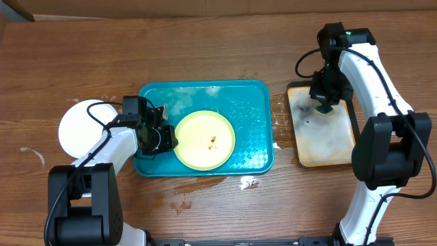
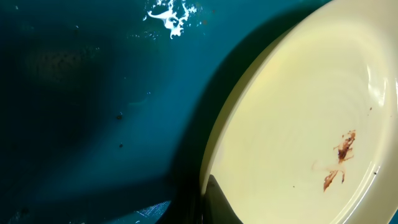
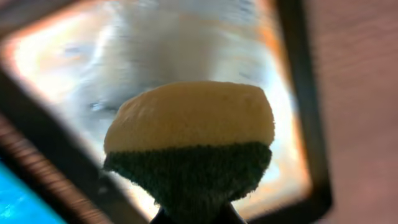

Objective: Clean dirty plates on tray and stack at the side
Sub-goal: 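Bring the sponge from the basin with the right gripper onto the yellow plate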

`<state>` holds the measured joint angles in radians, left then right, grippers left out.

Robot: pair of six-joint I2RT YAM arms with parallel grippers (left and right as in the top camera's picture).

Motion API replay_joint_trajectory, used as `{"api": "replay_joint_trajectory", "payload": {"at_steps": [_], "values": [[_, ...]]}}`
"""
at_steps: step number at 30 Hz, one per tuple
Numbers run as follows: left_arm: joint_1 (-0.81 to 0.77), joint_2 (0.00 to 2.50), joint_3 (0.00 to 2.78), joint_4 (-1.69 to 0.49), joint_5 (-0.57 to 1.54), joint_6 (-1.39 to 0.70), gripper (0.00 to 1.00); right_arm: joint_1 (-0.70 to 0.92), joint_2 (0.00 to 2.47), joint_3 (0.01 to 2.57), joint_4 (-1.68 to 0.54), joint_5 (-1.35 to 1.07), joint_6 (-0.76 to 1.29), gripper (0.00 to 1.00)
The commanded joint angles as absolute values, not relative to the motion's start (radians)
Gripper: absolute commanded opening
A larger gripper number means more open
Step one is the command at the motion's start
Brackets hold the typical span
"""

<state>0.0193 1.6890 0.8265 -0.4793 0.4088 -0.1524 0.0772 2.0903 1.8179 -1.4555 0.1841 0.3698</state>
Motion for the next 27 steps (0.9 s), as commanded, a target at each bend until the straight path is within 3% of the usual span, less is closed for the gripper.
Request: {"api": "replay_joint_trajectory", "payload": {"at_steps": [1, 5, 15, 20, 27], "values": [[0.012, 1.714, 0.817, -0.485, 0.413, -0.165, 0.04, 0.072, 2.076, 1.834, -1.471, 0.275, 0.496, 0.04], [0.012, 1.714, 0.816, -0.481, 0.420, -0.165, 0.04, 0.078, 2.076, 1.834, -1.446, -0.040, 0.203, 0.04], [0.012, 1.713, 0.829, -0.463, 0.419, -0.214, 0.04, 0.174, 2.076, 1.834, -1.469, -0.625, -0.150, 0.04], [0.012, 1.713, 0.839, -0.467, 0.419, -0.218, 0.04, 0.290, 2.076, 1.822, -1.443, -0.641, -0.146, 0.04], [0.012, 1.714, 0.847, -0.474, 0.419, -0.218, 0.04, 0.424, 2.078, 1.751, -1.282, -0.600, 0.037, 0.04]]}}
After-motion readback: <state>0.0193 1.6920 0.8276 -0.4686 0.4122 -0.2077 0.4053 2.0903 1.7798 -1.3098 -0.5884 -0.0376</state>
